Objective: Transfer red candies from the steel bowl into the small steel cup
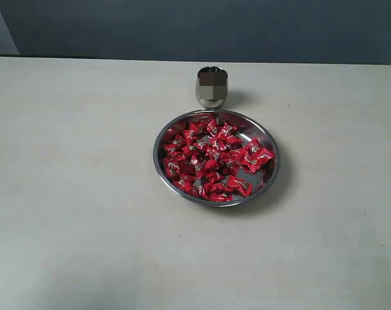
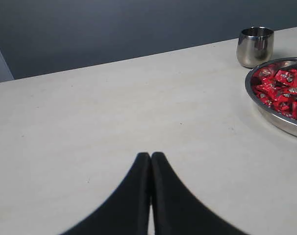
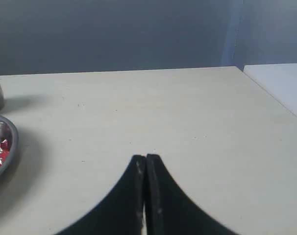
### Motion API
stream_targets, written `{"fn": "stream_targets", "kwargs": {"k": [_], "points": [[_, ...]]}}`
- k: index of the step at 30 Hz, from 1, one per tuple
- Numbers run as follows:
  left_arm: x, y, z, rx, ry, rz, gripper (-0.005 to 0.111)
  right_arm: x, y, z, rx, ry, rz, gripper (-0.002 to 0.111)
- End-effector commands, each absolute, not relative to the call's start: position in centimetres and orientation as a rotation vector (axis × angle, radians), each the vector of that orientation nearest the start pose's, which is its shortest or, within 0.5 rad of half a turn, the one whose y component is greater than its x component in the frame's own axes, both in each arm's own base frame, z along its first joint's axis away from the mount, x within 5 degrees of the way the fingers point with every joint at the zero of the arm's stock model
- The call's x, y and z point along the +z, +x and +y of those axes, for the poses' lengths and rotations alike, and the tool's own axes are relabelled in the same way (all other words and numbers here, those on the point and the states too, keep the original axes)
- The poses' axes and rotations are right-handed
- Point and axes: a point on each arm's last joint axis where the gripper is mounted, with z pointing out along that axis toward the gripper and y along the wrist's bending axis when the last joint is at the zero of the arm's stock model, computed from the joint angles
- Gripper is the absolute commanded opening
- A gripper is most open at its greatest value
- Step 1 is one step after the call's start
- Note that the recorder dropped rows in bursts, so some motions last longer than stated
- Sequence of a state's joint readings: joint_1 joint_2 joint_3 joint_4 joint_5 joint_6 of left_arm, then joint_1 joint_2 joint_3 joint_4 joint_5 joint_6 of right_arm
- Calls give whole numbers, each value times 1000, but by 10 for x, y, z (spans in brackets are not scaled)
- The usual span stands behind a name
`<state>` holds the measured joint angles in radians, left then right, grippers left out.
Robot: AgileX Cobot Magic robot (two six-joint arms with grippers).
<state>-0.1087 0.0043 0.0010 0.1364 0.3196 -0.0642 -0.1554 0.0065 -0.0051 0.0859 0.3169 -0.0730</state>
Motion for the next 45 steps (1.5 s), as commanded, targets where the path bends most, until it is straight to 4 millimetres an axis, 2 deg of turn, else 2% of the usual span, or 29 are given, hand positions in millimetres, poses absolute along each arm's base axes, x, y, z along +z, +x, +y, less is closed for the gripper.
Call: {"fn": "stream_targets", "kwargs": {"k": [1, 7, 9, 14, 16, 19, 21, 29, 33, 36, 40, 43, 45], "points": [[185, 54, -2, 0, 125, 1787, 0, 186, 54, -6, -92, 128, 1784, 0], [185, 54, -2, 0, 125, 1787, 0, 187, 54, -7, -102, 122, 1767, 0], [185, 54, -2, 0, 125, 1787, 0, 196, 55, -8, -110, 122, 1673, 0], [185, 54, -2, 0, 125, 1787, 0, 225, 53, -12, 20, 283, 1327, 0], [185, 54, -2, 0, 125, 1787, 0, 229, 51, -15, 118, 394, 1245, 0], [185, 54, -2, 0, 125, 1787, 0, 227, 51, -19, 427, 677, 1153, 0], [185, 54, -2, 0, 125, 1787, 0, 224, 52, -17, 507, 727, 1174, 0], [185, 54, -2, 0, 125, 1787, 0, 212, 56, -8, 557, 724, 1342, 0], [185, 54, -2, 0, 125, 1787, 0, 210, 56, -7, 534, 699, 1372, 0], [185, 54, -2, 0, 125, 1787, 0, 239, 52, -5, 422, 551, 1374, 0], [185, 54, -2, 0, 125, 1787, 0, 289, 62, -5, 264, 395, 1426, 0], [185, 54, -2, 0, 125, 1787, 0, 336, 89, -5, 153, 247, 1546, 0], [185, 54, -2, 0, 125, 1787, 0, 361, 120, -5, 106, 128, 1683, 0]]}}
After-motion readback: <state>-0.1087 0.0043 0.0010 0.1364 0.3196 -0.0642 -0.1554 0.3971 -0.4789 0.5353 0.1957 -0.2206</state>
